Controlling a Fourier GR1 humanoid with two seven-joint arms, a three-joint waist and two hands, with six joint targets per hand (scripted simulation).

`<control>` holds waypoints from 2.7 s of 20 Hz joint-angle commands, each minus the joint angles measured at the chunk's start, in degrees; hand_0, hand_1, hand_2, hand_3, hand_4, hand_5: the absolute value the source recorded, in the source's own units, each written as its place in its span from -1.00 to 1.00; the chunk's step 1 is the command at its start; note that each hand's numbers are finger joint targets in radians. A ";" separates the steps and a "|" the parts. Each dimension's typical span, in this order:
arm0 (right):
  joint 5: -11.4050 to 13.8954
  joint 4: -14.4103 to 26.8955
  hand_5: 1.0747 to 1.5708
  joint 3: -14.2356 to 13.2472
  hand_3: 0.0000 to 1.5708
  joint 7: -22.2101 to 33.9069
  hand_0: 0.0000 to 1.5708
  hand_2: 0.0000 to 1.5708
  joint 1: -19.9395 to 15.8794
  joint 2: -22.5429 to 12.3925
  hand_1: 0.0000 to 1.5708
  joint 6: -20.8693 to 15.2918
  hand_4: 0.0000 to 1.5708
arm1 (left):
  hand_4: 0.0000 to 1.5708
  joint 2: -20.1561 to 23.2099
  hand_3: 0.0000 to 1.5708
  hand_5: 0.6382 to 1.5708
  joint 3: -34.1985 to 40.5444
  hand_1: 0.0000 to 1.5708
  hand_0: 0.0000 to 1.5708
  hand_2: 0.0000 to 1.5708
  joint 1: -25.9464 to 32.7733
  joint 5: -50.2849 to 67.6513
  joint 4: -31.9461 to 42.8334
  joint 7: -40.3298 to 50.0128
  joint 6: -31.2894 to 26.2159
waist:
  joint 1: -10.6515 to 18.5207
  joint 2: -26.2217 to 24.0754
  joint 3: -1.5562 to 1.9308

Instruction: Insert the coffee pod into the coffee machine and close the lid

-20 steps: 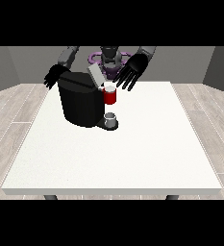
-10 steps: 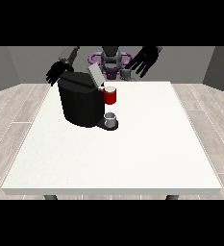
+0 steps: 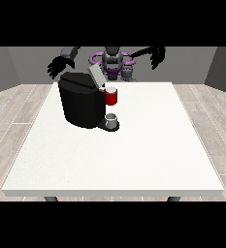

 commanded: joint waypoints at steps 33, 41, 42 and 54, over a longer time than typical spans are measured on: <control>2.98 -5.34 1.00 6.98 -1.00 7.49 -1.00 -1.00 -18.52 -3.98 -1.00 10.98 -1.00 | -1.00 -5.26 -1.00 1.00 -2.17 -1.00 -1.00 -1.00 23.64 20.83 -28.44 8.48 -4.34 | 9.00 5.63 0.03; 1.51 0.93 1.00 4.62 -1.00 4.97 -1.00 -1.00 -21.09 -5.21 -1.00 14.56 -1.00 | -1.00 -3.93 -1.00 1.00 -4.36 -1.00 -1.00 -1.00 29.97 22.31 -35.86 9.04 -2.78 | 7.75 7.63 0.02; 0.74 4.26 1.00 2.05 -1.00 5.48 -1.00 -1.00 -23.61 -6.41 -1.00 13.73 -1.00 | -1.00 -7.82 -1.00 1.00 -8.95 -1.00 -1.00 -1.00 31.07 19.01 -38.86 9.75 -0.60 | 9.86 7.89 0.03; 5.70 8.15 1.00 5.63 -1.00 5.00 -1.00 -1.00 -30.84 -3.87 -1.00 12.19 -1.00 | -1.00 -1.54 -1.00 1.00 -5.01 -1.00 -1.00 -1.00 30.30 23.05 -36.08 6.39 -1.51 | 7.56 12.45 0.01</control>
